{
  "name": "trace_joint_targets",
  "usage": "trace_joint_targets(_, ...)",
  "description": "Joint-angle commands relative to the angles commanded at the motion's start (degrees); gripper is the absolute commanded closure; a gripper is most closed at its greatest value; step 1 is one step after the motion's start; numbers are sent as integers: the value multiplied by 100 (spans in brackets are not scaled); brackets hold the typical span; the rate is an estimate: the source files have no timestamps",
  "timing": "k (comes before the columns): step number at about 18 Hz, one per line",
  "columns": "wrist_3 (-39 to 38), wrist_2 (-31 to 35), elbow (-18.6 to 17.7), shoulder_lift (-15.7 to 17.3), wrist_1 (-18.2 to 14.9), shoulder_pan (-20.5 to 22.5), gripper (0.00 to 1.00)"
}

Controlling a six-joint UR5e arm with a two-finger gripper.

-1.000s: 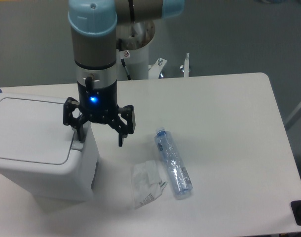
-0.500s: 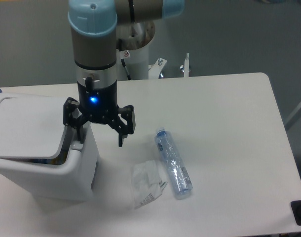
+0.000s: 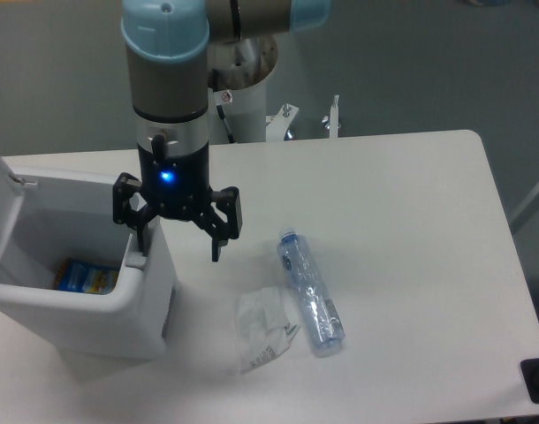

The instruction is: Open the trash can

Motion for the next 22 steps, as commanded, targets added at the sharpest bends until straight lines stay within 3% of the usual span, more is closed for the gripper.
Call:
trace_joint_targets(9,18,-9,17,35,0,123,0)
trace_joint_targets(16,70,-26,299,9,9,500,0)
trace_joint_targets(22,632,0,246,-210,9,1045,0)
